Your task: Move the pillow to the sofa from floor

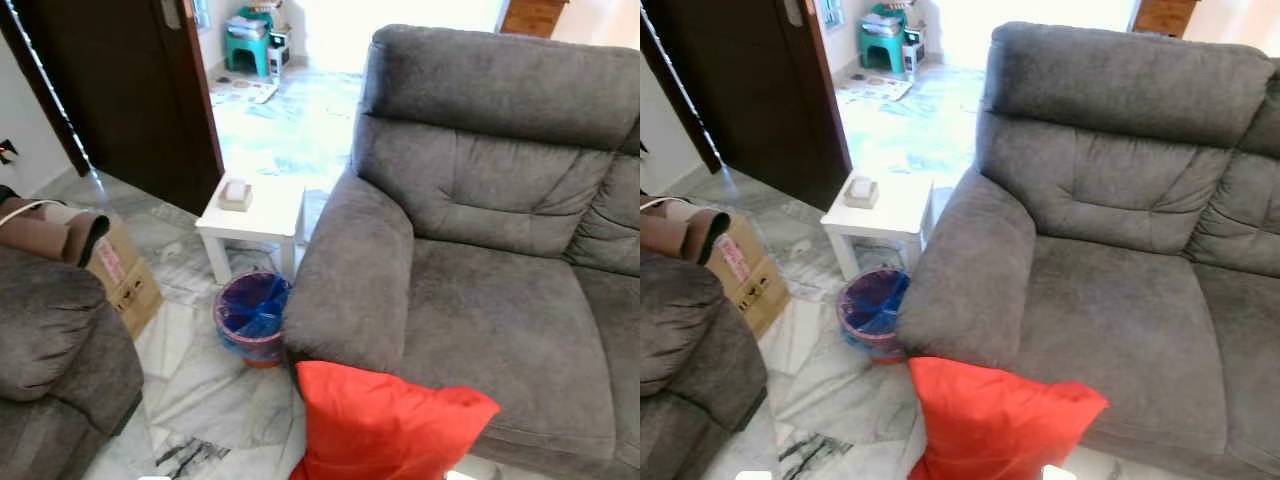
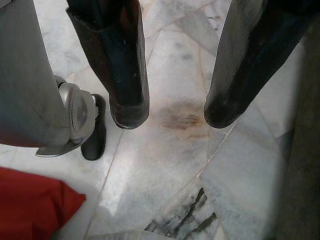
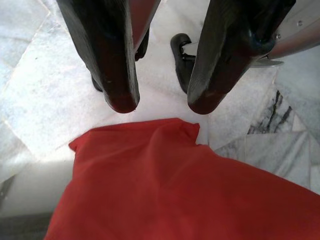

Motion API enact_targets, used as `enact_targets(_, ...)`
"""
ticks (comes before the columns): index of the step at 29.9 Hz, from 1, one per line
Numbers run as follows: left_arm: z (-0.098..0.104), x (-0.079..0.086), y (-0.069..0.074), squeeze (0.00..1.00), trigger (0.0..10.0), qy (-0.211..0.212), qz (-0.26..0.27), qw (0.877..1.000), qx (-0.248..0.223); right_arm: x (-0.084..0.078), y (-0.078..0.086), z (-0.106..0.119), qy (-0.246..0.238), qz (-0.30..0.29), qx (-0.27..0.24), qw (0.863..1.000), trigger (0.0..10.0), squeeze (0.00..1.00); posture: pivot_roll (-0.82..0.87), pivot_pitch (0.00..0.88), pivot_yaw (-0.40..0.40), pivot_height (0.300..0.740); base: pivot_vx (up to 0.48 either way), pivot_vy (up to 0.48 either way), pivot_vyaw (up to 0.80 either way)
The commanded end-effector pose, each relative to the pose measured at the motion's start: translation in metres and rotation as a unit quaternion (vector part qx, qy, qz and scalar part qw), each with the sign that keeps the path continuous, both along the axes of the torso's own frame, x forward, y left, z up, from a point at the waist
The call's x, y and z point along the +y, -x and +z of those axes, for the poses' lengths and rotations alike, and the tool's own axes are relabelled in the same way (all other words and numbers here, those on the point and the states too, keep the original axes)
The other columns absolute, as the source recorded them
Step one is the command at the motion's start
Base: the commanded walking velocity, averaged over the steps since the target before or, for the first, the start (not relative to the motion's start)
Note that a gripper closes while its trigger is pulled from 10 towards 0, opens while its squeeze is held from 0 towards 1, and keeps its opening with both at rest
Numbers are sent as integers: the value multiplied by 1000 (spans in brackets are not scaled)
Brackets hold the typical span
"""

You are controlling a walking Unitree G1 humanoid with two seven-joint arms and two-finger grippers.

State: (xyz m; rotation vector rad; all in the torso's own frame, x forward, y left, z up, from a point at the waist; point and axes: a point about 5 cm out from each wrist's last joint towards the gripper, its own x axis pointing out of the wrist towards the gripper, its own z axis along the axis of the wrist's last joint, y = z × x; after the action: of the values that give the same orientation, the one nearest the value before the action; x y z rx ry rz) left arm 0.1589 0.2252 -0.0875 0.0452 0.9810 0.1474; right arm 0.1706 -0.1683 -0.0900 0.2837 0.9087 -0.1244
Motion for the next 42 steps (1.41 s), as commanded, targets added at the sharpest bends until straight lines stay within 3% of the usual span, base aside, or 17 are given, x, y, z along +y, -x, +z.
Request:
enact_targets(1, -5, -3, 10, 0, 10000, 5, -1, 1000, 22, -7, 9, -3, 6, -12, 11, 1000, 10000, 0, 122, 90, 30, 740, 0, 0, 0)
enact_targets(13, -5, -2, 10, 0, 10000, 6, 0, 1000, 18, -7, 8, -3, 3, -16, 9, 1000, 10000, 0, 124, 90, 31, 740, 0, 0, 0)
enact_targets(23, -3, 3, 10, 0, 10000, 4, 3, 1000, 15, -5, 9, -4, 2, -8, 13, 1000, 10000, 0, 126, 86, 31, 740, 0, 0, -522)
enact_targets(26, 2, 30, 16, 0, 10000, -5, 12, 1000, 14, -5, 9, -3, 2, -12, 10, 1000, 10000, 0, 125, 86, 31, 740, 0, 0, 0)
enact_targets(33, 3, 34, 17, 0, 10000, -10, 12, 1000, 10, -6, 8, -3, 1, -11, 7, 1000, 10000, 0, 122, 78, 29, 740, 0, 0, 0)
enact_targets(38, 16, 51, 3, 0, 10000, -65, 30, 997, -40, -8, 4, 0, 10, -10, -13, 1000, 10000, 0, 120, 75, 26, 740, 0, 0, 0)
enact_targets(42, 42, 54, -38, 0, 10000, -74, 27, 986, -150, -19, -18, 16, 31, -21, -92, 995, 10000, 0, 119, 65, 20, 740, 0, 0, 0)
